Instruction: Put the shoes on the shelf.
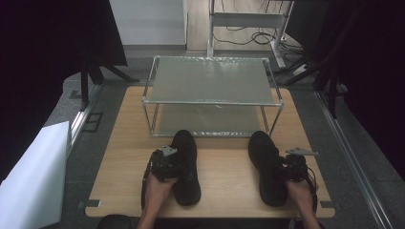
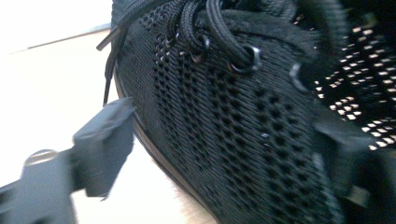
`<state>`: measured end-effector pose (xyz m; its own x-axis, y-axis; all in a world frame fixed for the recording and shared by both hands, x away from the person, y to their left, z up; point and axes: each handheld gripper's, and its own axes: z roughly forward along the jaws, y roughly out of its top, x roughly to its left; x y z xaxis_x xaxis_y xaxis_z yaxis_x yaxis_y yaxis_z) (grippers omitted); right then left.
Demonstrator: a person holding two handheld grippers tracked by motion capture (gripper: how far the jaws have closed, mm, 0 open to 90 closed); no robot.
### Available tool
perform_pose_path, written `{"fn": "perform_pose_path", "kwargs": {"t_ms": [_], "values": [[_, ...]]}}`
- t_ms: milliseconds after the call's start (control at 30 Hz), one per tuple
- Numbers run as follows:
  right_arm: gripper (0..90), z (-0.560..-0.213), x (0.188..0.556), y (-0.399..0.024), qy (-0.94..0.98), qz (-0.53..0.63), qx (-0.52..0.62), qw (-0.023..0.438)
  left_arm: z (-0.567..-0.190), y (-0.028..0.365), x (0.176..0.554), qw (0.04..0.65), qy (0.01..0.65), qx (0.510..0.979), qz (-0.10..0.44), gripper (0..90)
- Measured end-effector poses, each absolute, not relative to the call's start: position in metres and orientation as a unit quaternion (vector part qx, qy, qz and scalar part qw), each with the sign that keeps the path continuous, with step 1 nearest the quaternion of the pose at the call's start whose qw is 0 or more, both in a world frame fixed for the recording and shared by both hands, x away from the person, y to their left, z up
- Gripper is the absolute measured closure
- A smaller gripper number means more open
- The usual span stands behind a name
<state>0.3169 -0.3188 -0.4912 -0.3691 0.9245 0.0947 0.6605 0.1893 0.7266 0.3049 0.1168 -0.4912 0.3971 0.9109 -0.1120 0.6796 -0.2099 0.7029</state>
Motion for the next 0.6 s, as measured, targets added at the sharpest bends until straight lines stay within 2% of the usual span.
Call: {"fn": "perform_pose_path", "kwargs": {"t_ms": [267,433,600], "values": [[69.8,-0.487,0.309,-0.315,0.750,0.327,0.517,0.253,-0.487,0.123,0.306,0.325,0.518,0.771,0.179,47.0],[72.0,-0.485,0.309,-0.317,0.746,0.328,0.523,0.249,-0.485,0.130,0.303,0.328,0.522,0.767,0.178,60.0],[73.1,-0.484,0.310,-0.328,0.727,0.353,0.549,0.212,-0.485,0.147,0.300,0.346,0.535,0.752,0.171,72.8]]}}
